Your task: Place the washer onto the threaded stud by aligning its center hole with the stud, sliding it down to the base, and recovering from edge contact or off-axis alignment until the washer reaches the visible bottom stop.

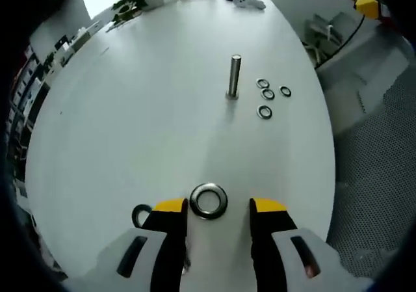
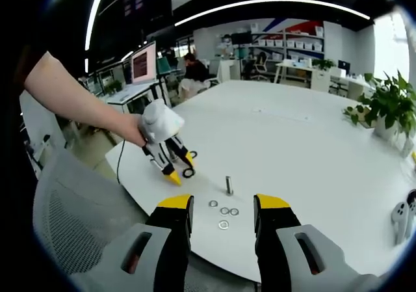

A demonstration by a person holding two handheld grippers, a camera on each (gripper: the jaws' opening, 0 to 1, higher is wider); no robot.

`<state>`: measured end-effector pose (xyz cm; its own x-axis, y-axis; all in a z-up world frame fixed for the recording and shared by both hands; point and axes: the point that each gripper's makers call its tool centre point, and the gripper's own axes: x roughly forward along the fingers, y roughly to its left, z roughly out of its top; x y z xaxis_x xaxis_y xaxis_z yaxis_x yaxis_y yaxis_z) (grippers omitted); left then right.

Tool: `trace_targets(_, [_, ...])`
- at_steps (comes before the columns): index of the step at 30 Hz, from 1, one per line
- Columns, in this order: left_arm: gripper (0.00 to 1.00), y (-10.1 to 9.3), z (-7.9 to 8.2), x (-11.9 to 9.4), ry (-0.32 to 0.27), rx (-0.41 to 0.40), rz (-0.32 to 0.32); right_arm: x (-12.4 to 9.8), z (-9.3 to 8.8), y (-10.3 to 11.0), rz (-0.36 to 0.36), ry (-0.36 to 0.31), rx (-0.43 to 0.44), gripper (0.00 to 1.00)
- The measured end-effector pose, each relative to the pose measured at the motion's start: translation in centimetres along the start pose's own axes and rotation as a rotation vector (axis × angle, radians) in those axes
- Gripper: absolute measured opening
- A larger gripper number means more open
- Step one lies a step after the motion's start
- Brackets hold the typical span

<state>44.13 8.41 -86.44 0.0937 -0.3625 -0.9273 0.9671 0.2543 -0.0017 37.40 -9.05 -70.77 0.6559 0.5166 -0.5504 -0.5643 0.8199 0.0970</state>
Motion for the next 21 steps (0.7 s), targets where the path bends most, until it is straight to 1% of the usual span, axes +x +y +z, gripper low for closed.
trace_targets(4, [0.37,0.01,0.00,0.13,0.011,0.039,-0.009,0.01,-0.06,-0.01,0.000,0.003,0.000,0.39])
trace_targets(6, [0.38,-0.01,0.05,0.15,0.015,0.045,-0.014,0.01,-0.08,-0.03,0.000,0.004,0.002,0.39])
trace_targets(15, [0.37,0.04,-0.12,0.13,0.053,0.118,-0.042,0.06,-0.14,-0.09,0.000,0.005,0.003,0.39])
trace_targets(21, [0.37,0.10,-0.10,0.14,0.067,0.119,-0.041,0.07,-0.11,-0.01,0.002,0.006,-0.002,0.39])
